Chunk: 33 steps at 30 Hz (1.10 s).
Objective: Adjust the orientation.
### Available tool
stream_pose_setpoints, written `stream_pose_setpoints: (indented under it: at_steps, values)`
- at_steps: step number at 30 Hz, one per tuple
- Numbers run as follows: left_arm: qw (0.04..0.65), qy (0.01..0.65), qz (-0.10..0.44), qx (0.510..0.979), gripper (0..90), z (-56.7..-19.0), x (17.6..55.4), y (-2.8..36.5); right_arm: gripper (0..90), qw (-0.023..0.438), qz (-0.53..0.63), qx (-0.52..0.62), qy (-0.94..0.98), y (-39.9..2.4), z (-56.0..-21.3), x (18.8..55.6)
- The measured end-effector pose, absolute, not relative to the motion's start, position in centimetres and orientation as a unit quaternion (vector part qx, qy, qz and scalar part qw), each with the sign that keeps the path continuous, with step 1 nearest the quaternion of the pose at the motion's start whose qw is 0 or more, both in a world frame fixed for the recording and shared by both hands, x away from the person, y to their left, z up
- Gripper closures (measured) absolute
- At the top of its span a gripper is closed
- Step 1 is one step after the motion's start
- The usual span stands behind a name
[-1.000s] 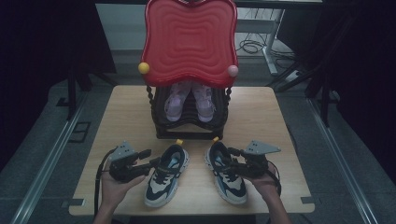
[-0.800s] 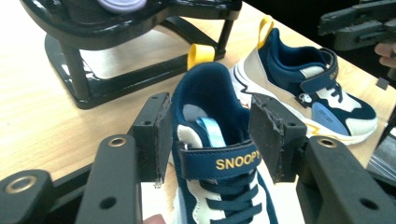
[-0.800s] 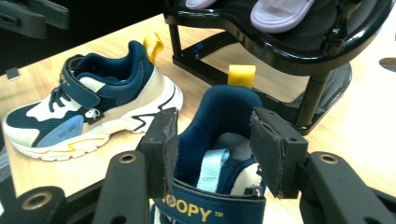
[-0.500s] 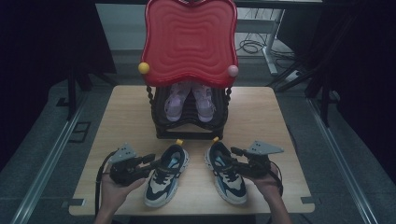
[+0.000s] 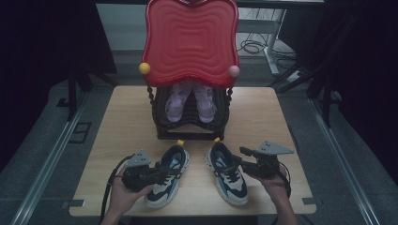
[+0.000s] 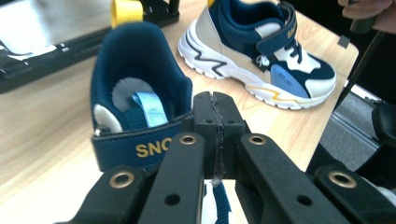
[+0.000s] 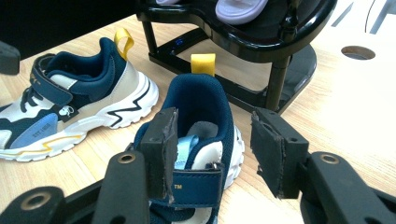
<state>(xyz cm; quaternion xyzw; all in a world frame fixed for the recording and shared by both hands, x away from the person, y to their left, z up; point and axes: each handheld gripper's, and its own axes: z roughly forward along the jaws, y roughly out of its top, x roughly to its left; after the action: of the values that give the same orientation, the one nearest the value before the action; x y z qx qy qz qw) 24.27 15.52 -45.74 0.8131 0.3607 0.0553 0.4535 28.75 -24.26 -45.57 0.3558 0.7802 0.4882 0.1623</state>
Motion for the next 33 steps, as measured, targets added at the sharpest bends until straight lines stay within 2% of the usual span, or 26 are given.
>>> stream_pose_setpoints:
  at_steps: [13,22,33]
  values:
    - [0.435,0.361,0.033,0.824,89.9,-46.9,24.1,14.3,50.8,0.170,0.484,0.362,0.778,-24.2,-45.9,28.9]
    - [0.382,0.362,0.017,0.850,89.8,-49.2,24.0,12.3,50.8,0.174,0.484,0.366,0.776,-24.2,-46.2,29.0]
    - [0.361,0.362,0.009,0.859,89.9,-50.0,23.7,11.7,50.7,0.176,0.488,0.367,0.772,-24.4,-46.1,29.0]
